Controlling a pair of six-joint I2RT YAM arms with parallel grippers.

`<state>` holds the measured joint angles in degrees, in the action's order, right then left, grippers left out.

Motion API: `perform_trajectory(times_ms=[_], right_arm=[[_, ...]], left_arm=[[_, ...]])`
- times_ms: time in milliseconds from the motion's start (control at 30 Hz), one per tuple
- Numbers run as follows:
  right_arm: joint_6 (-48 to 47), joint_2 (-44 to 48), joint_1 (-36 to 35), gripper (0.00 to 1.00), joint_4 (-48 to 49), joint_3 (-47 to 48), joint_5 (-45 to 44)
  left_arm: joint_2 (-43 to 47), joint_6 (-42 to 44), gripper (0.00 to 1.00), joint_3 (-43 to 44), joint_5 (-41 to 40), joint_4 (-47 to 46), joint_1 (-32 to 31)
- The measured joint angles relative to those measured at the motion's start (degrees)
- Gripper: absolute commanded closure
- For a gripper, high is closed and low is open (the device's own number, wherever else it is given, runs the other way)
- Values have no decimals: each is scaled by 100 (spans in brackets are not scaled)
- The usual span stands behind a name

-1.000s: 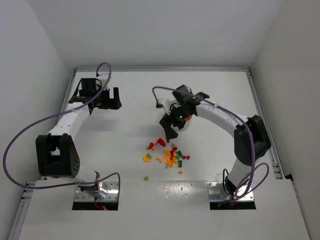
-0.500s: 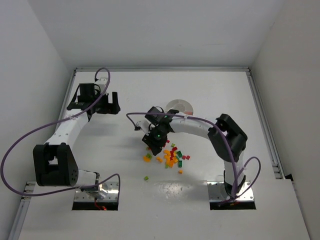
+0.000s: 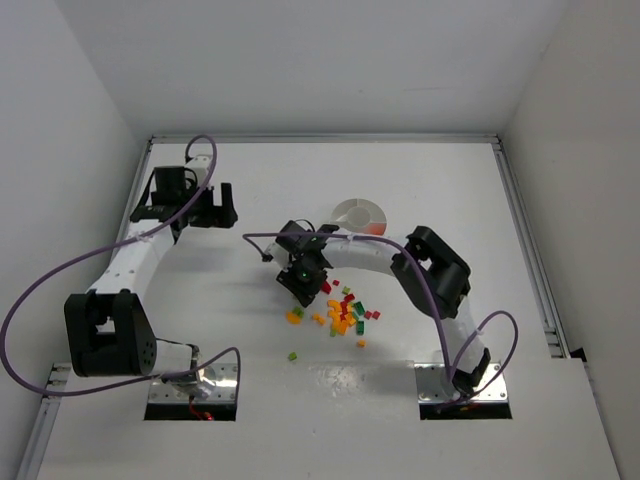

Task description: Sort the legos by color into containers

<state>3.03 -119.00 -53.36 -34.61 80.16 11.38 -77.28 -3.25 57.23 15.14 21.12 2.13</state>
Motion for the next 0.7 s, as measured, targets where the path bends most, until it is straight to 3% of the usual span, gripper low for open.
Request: perform_trajectory(times_ms=[300, 433, 567, 700], right_arm=[[155, -247, -2, 68, -4, 376, -387], [175, -396, -9, 81, -52, 603, -455], [184, -435, -31, 81, -33, 654, -520], [173, -326, -59, 98, 107, 450, -527]], left_arm=[[26, 44, 1, 0, 7, 11, 162], [26, 85, 1, 0, 26, 20, 210], [26, 133, 1, 0, 61, 20, 304], [26, 175, 1, 0, 120, 22, 433]])
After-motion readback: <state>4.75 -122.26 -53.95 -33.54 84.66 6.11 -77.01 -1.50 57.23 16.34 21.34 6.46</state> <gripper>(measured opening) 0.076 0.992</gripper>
